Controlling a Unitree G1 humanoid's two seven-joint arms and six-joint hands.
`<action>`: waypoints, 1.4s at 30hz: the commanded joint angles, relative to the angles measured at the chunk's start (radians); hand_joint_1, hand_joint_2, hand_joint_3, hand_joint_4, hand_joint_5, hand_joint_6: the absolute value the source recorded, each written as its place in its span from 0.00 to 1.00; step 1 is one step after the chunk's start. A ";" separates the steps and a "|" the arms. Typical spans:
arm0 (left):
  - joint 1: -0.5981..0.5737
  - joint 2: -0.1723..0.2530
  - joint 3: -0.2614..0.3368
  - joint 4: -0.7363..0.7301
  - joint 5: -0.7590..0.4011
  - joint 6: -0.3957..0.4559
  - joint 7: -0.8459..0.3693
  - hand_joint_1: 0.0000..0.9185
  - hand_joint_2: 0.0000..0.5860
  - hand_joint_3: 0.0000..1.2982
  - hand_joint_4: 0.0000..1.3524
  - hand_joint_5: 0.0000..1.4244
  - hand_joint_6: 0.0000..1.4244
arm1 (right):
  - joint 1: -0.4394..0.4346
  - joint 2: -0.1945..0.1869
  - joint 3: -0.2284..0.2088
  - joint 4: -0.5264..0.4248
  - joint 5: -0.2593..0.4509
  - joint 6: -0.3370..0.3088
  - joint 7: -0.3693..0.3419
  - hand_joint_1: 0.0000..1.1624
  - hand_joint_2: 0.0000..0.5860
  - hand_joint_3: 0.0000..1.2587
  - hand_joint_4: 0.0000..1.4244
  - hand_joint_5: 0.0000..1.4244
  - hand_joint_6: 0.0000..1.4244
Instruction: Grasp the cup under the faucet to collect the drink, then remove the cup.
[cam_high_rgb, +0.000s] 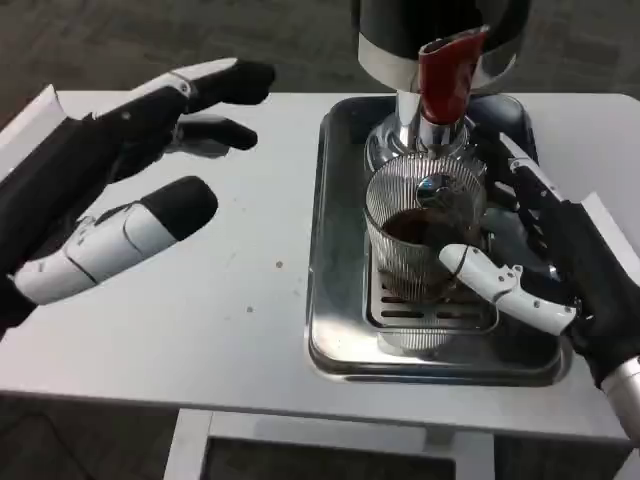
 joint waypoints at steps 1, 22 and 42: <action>0.058 -0.011 0.013 -0.011 0.019 -0.018 0.035 0.04 0.18 0.16 0.13 0.20 0.20 | 0.025 0.000 0.000 -0.026 0.018 0.004 0.009 0.46 0.42 0.02 0.05 0.13 0.20; 0.197 -0.037 0.011 -0.015 0.063 -0.018 0.087 0.07 0.20 0.16 0.13 0.20 0.19 | 0.029 -0.018 0.002 -0.010 0.050 0.022 0.035 0.46 0.38 0.00 0.00 0.05 0.12; 0.270 -0.042 0.030 -0.031 0.060 -0.011 0.089 0.09 0.23 0.17 0.14 0.21 0.19 | -0.001 0.006 0.016 0.044 0.053 0.046 0.029 0.47 0.38 0.00 0.00 0.00 0.07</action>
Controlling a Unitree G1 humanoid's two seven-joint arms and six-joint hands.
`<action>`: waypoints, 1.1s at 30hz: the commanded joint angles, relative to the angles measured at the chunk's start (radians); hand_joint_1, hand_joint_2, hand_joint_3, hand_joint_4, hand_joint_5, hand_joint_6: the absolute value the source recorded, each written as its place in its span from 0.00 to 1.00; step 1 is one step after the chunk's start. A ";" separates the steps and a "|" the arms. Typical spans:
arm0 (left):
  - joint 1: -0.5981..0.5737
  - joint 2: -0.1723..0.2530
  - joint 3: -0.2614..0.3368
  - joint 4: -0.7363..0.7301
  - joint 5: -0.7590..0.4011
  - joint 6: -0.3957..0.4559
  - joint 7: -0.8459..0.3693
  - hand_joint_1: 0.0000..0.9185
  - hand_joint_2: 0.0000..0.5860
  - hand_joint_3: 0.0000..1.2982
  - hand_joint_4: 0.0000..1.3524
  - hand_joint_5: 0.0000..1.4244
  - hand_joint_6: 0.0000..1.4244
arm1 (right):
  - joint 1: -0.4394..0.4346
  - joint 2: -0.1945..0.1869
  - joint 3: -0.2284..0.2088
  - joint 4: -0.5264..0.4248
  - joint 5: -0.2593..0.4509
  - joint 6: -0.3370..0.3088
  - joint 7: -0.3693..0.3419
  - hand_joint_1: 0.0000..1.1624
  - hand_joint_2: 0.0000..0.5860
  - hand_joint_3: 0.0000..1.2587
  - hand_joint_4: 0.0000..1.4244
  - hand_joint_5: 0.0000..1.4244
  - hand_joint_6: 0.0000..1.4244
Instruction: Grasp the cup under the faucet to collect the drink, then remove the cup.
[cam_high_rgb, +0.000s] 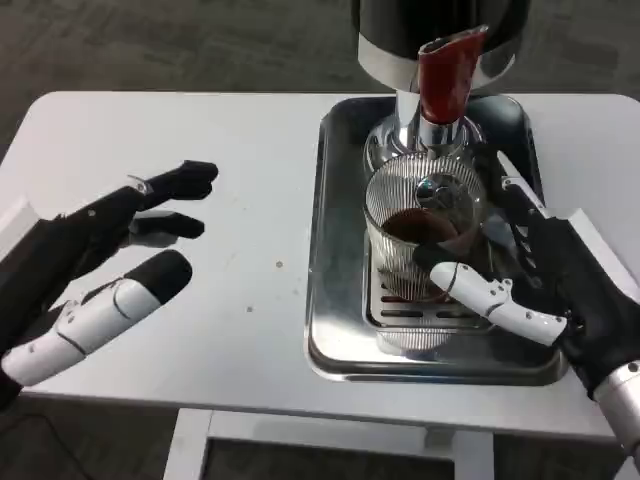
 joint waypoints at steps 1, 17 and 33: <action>0.036 0.000 0.020 -0.011 -0.004 0.001 0.005 0.09 0.23 0.17 0.14 0.21 0.19 | -0.004 0.010 0.007 0.033 0.016 -0.001 -0.001 0.47 0.38 0.00 0.00 0.00 0.07; 0.069 0.002 0.035 -0.012 -0.013 0.001 0.003 0.10 0.24 0.19 0.15 0.21 0.19 | -0.011 0.019 0.041 0.068 0.013 -0.005 -0.012 0.45 0.36 0.00 0.00 0.00 0.06; 0.092 0.002 0.038 -0.027 -0.013 0.013 0.003 0.10 0.25 0.20 0.16 0.22 0.19 | -0.009 0.027 0.081 0.080 -0.029 -0.023 -0.050 0.46 0.37 0.00 0.00 0.03 0.11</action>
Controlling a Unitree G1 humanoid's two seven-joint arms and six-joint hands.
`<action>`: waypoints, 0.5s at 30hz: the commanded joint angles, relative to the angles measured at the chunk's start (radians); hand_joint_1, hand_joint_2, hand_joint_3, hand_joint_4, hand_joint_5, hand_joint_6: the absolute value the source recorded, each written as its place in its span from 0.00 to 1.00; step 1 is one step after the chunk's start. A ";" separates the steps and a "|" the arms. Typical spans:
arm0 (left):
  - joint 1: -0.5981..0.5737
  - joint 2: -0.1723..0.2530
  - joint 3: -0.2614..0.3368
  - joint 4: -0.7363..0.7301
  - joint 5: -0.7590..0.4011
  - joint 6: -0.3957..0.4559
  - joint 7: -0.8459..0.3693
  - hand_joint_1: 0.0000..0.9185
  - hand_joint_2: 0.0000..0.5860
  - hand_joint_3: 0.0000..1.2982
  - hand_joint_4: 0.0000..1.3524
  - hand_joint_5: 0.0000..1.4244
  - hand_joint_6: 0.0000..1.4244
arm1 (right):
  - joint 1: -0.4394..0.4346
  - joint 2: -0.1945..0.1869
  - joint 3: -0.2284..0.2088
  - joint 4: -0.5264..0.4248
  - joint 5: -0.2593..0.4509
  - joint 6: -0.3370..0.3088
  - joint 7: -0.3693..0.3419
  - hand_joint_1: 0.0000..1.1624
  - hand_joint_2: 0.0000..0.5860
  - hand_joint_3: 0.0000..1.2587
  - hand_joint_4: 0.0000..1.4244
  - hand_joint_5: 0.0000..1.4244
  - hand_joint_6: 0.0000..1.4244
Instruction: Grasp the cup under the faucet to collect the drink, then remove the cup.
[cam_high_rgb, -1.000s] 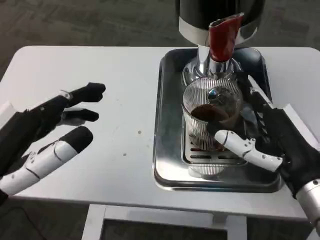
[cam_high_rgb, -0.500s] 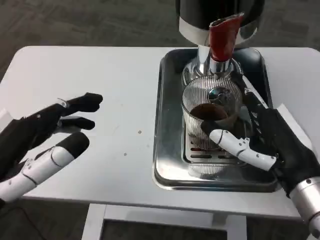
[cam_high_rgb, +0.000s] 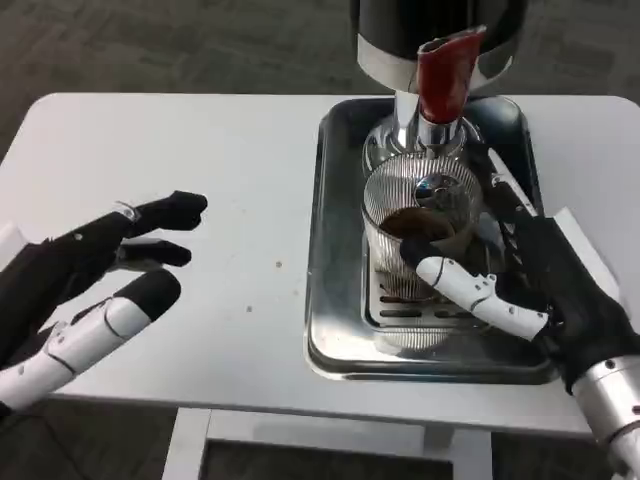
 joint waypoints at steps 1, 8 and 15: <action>0.025 0.002 0.018 -0.015 -0.008 0.011 0.003 0.10 0.26 0.20 0.16 0.22 0.19 | 0.021 0.015 0.028 0.008 -0.015 0.017 -0.001 0.46 0.37 0.00 0.00 0.03 0.12; 0.037 0.001 0.021 -0.022 -0.007 0.015 0.002 0.10 0.26 0.21 0.17 0.22 0.19 | 0.022 0.017 0.041 0.006 -0.028 0.018 -0.006 0.48 0.36 0.00 0.00 0.05 0.13; 0.047 0.003 0.023 -0.024 -0.006 0.021 0.001 0.10 0.26 0.21 0.17 0.23 0.20 | 0.023 0.021 0.055 0.012 -0.038 0.012 -0.004 0.48 0.37 0.00 0.00 0.07 0.15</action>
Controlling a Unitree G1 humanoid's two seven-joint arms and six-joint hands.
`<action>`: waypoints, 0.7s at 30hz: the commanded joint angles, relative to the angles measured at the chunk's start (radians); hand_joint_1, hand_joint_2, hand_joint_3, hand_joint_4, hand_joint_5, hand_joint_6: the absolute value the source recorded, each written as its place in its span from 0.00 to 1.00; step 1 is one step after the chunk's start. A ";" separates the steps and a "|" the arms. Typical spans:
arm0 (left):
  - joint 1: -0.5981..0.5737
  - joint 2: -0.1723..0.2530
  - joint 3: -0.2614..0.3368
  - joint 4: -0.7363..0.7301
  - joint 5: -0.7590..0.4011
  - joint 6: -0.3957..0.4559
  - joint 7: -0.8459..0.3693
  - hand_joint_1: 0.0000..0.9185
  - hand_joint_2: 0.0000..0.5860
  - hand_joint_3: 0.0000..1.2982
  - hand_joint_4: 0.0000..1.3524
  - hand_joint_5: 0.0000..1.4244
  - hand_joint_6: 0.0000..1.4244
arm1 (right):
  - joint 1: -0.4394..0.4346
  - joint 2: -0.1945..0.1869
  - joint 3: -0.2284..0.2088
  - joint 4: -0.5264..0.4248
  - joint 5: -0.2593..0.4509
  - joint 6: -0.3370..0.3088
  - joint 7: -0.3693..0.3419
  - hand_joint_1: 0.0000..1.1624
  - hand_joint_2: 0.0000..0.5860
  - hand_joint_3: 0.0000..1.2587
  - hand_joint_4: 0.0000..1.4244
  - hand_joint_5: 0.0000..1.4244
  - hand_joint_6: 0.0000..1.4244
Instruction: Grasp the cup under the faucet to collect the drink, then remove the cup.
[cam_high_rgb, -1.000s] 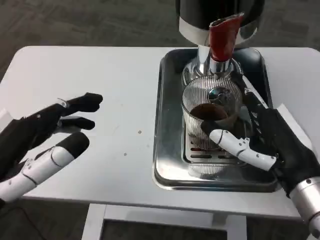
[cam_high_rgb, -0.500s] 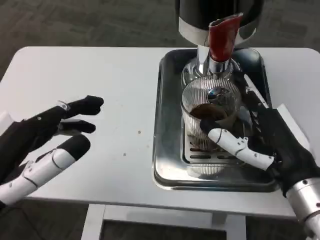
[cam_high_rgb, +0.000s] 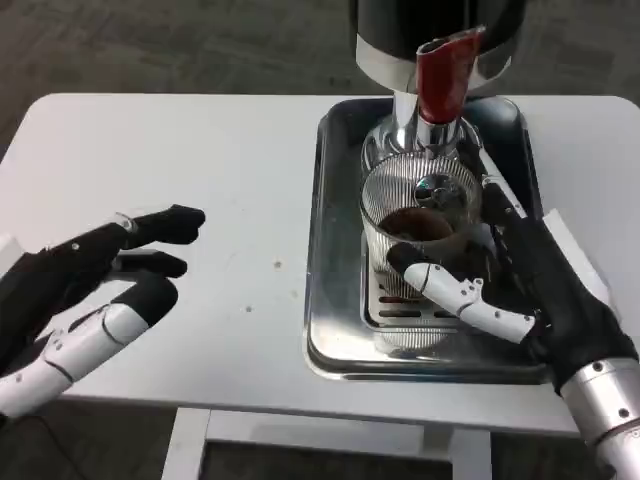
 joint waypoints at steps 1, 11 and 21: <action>0.023 0.003 0.015 -0.013 -0.005 0.010 0.001 0.10 0.26 0.21 0.17 0.23 0.20 | 0.023 0.011 0.025 0.014 -0.003 0.010 0.015 0.49 0.37 0.00 0.00 0.07 0.15; 0.027 0.006 0.012 -0.009 -0.003 0.017 -0.002 0.09 0.27 0.22 0.19 0.24 0.20 | 0.019 0.033 0.035 0.050 -0.006 -0.034 0.001 0.50 0.36 0.00 0.00 0.08 0.17; 0.028 0.014 0.010 0.011 -0.001 0.021 -0.011 0.09 0.27 0.22 0.19 0.24 0.20 | 0.005 0.063 0.037 0.098 0.000 -0.086 -0.028 0.50 0.36 0.00 0.00 0.07 0.16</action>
